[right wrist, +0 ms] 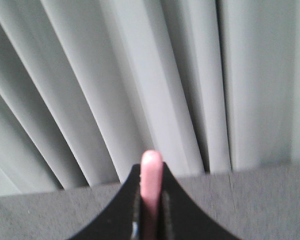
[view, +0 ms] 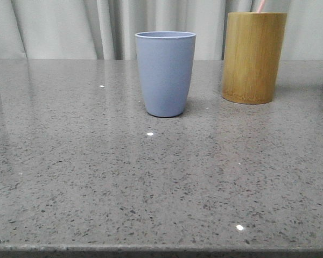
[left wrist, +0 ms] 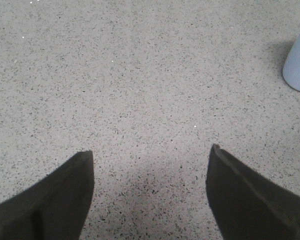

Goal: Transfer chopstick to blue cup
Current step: 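Grasp the pink stick with the right gripper and lift it out, then move the pink stick over the blue cup and lower it inside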

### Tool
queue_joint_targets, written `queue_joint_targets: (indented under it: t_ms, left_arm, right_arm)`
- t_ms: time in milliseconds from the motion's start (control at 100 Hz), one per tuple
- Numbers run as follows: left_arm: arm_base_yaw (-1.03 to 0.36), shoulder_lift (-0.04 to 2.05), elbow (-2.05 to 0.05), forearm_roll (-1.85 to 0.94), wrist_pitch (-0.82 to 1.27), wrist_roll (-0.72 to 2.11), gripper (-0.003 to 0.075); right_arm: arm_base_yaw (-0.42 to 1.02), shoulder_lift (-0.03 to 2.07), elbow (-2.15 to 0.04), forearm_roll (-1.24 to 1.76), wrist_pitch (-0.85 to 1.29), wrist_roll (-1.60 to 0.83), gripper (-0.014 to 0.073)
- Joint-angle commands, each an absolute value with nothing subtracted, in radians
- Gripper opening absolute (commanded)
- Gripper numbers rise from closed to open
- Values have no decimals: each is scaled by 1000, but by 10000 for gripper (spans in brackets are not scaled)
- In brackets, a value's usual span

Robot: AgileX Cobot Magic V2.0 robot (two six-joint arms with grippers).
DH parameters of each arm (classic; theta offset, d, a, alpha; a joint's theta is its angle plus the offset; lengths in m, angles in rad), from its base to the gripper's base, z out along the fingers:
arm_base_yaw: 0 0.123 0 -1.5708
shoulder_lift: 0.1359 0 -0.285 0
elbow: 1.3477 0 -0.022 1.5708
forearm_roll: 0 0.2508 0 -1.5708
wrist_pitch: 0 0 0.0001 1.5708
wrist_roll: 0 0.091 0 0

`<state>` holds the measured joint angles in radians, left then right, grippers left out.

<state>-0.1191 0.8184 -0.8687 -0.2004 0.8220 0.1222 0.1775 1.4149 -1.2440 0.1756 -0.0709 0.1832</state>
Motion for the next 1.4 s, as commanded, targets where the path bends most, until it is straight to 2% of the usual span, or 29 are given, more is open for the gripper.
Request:
queue_joint_targets:
  t_ms: [0, 230, 490, 700, 1270, 1390]
  left_arm:
    - [-118, 813, -894, -218, 763, 110, 471]
    - [-118, 813, -894, -218, 763, 110, 471]
    - [-118, 813, -894, -218, 764, 110, 471]
    - [-118, 813, -894, -218, 767, 110, 471]
    - [-118, 813, -894, -218, 768, 110, 465]
    - [-118, 813, -894, -218, 768, 110, 444]
  right_arm:
    - [176, 1350, -1336, 115, -98, 172, -39]
    - [230, 1313, -1459, 101, 9, 173, -39]
    - [407, 1331, -1463, 102, 8, 174, -39]
    - [486, 1393, -1463, 102, 18, 174, -39]
    - [511, 1547, -1463, 102, 172, 174, -31]
    - [511, 1547, -1463, 102, 172, 174, 52]
